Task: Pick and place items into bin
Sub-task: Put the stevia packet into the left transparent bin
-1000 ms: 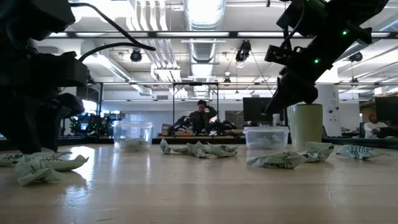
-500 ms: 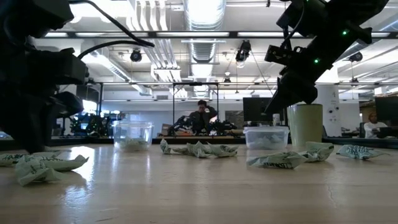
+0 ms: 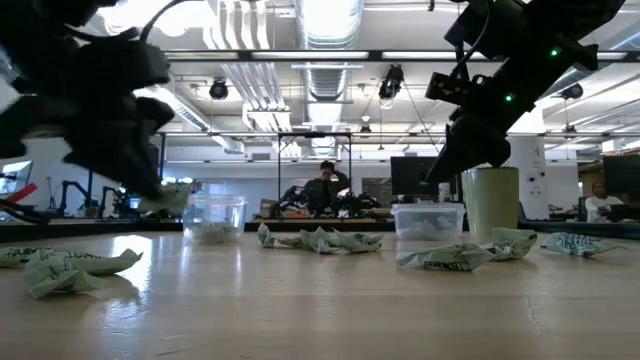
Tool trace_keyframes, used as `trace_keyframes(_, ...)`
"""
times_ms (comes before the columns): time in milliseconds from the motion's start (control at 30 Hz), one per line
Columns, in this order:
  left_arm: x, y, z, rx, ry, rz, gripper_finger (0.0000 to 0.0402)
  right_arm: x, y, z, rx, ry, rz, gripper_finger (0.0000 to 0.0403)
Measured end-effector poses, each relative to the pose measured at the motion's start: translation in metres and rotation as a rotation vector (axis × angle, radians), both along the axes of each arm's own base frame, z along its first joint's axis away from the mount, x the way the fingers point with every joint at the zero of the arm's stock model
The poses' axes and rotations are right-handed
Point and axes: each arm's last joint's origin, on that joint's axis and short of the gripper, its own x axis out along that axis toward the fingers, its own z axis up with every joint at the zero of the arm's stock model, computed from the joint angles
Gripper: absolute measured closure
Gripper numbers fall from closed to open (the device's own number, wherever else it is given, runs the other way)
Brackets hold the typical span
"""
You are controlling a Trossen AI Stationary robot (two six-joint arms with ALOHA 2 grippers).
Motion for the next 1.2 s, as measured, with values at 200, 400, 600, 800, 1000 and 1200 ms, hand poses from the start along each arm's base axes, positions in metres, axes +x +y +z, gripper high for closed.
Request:
trace_keyframes(200,0.004,0.006,0.01,0.252,-0.121,0.141,0.0393,0.0,0.0,0.0,0.0,0.0,0.0,0.0334)
trace_keyframes(400,0.003,0.015,0.011,0.424,-0.169,0.253,0.0393,0.0,0.0,0.0,0.0,-0.001,-0.001,0.0328)
trace_keyframes(600,0.002,0.036,0.002,0.457,-0.126,0.337,0.0393,0.002,0.0,0.002,0.001,-0.026,-0.001,0.0331)
trace_keyframes(800,0.006,0.049,-0.002,0.442,-0.101,0.391,0.0393,0.002,0.0,0.002,0.001,-0.028,-0.001,0.0337)
trace_keyframes(1000,0.009,0.05,-0.004,0.405,-0.07,0.339,0.0393,0.002,0.0,0.001,0.001,-0.027,-0.001,0.0338)
trace_keyframes(1200,0.016,0.049,-0.006,0.41,-0.08,0.303,0.0393,0.002,0.0,0.001,0.001,-0.027,-0.001,0.0338)
